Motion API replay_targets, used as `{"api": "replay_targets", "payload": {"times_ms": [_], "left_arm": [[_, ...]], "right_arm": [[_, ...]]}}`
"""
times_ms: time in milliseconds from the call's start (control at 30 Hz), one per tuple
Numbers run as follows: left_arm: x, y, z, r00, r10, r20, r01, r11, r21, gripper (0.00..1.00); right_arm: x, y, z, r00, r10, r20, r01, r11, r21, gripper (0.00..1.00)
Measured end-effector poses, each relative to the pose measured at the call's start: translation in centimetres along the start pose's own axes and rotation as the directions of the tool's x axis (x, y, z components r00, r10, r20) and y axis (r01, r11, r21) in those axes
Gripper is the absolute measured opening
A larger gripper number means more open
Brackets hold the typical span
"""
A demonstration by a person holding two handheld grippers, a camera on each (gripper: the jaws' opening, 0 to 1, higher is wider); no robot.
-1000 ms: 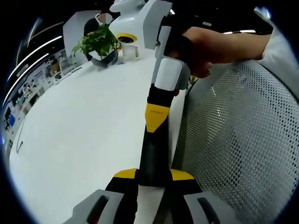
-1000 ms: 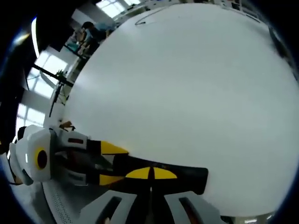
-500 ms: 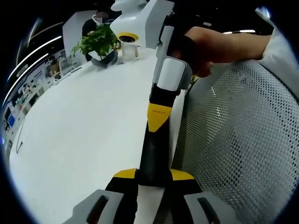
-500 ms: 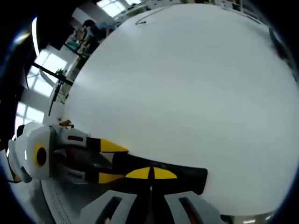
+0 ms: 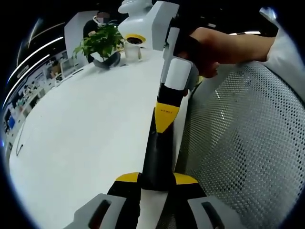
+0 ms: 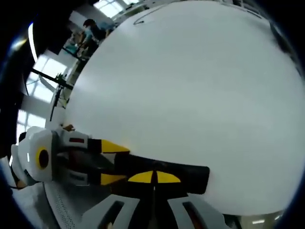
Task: Press the specified remote control buttons in sequence, fully releasing each button before pressing the next.
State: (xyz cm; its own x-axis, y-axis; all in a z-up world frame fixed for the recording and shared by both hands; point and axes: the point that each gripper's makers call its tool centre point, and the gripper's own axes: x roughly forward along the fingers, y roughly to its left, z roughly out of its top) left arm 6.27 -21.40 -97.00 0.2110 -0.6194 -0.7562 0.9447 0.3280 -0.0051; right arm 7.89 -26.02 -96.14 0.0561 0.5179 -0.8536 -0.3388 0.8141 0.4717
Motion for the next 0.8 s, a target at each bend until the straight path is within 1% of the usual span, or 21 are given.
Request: {"api": "replay_targets", "payload": {"times_ms": [67,133,200,267,300,433,600,667,700,733,767,800], "left_arm": [[-0.01,-0.01,0.00,1.000,0.000,0.002,0.000,1.000,0.000,0.24],[-0.02,-0.01,0.02,1.000,0.000,0.004,0.000,1.000,0.000,0.24],[-0.02,-0.02,0.04,1.000,0.000,0.005,0.000,1.000,0.000,0.24],[0.01,-0.03,0.07,1.000,0.000,0.006,0.000,1.000,0.000,0.24],[0.02,-0.01,0.07,1.000,0.000,0.006,0.000,1.000,-0.001,0.24],[0.02,0.04,0.09,1.000,0.001,0.009,-0.001,1.000,-0.001,0.24],[0.02,0.06,0.08,1.000,0.004,0.013,-0.004,1.000,0.001,0.24],[0.01,0.05,0.08,1.000,0.003,0.014,-0.003,1.000,0.000,0.24],[0.02,0.04,0.11,1.000,0.004,0.014,-0.004,1.000,0.001,0.24],[0.02,0.04,0.12,1.000,0.004,0.014,-0.004,1.000,0.001,0.24],[0.03,0.03,0.13,1.000,0.004,0.014,-0.004,1.000,0.001,0.24],[0.05,0.02,0.15,1.000,0.004,0.014,-0.004,1.000,0.001,0.24]], "right_arm": [[0.01,0.09,0.00,1.000,-0.006,-0.003,0.006,1.000,-0.008,0.00],[0.10,0.22,0.04,0.999,-0.032,-0.007,0.032,0.999,-0.036,0.00],[0.16,0.11,0.02,0.996,-0.091,-0.024,0.087,0.990,-0.114,0.00],[0.25,0.13,0.01,0.990,-0.132,-0.038,0.124,0.977,-0.176,0.00],[0.30,0.20,-0.01,0.990,-0.137,-0.044,0.127,0.976,-0.176,0.00],[0.38,-0.04,0.22,0.990,-0.120,-0.077,0.111,0.987,-0.115,0.00],[0.40,0.00,0.15,0.986,-0.126,-0.108,0.113,0.987,-0.112,0.00],[0.27,-0.03,0.04,0.988,-0.116,-0.100,0.105,0.988,-0.111,0.00],[0.21,-0.01,0.05,0.992,-0.093,-0.080,0.085,0.991,-0.106,0.00],[0.19,-0.05,0.05,0.994,-0.085,-0.072,0.078,0.992,-0.104,0.00],[0.15,0.00,0.15,0.998,-0.046,-0.033,0.044,0.996,-0.072,0.00],[0.04,-0.01,0.13,0.999,-0.030,-0.013,0.029,0.999,-0.046,0.00]]}}
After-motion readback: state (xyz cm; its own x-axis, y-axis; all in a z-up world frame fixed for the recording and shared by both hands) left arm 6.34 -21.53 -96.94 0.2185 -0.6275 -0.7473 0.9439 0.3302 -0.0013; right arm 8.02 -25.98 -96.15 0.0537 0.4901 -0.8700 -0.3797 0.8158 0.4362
